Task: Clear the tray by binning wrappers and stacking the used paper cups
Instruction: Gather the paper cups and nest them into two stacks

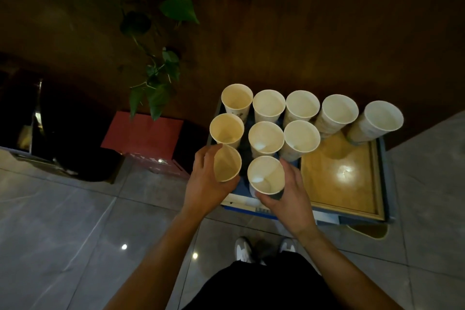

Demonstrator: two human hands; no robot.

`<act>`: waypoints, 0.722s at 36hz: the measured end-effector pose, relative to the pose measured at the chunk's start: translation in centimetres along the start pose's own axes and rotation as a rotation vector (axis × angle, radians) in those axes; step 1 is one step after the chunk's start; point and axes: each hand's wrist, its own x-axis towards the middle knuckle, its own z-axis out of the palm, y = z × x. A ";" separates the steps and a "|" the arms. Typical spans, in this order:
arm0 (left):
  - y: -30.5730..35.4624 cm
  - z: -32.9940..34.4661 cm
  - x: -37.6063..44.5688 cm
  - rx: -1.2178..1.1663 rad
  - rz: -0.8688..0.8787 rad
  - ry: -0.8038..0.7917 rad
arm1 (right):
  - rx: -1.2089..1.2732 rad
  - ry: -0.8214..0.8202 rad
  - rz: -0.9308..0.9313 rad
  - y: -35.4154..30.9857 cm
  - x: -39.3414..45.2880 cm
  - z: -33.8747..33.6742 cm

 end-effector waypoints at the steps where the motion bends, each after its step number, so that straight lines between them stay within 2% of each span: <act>1: 0.2 0.0 -0.3 -0.003 0.011 -0.006 | 0.009 -0.004 0.015 -0.1 -0.2 -0.3; 17: 4.8 1.8 -3.3 -0.138 0.115 -0.209 | 0.137 0.089 0.185 3.5 -3.4 -8.3; 26: 9.8 5.3 -3.7 -0.141 0.197 -0.278 | 0.232 0.052 0.261 7.2 -4.5 -14.0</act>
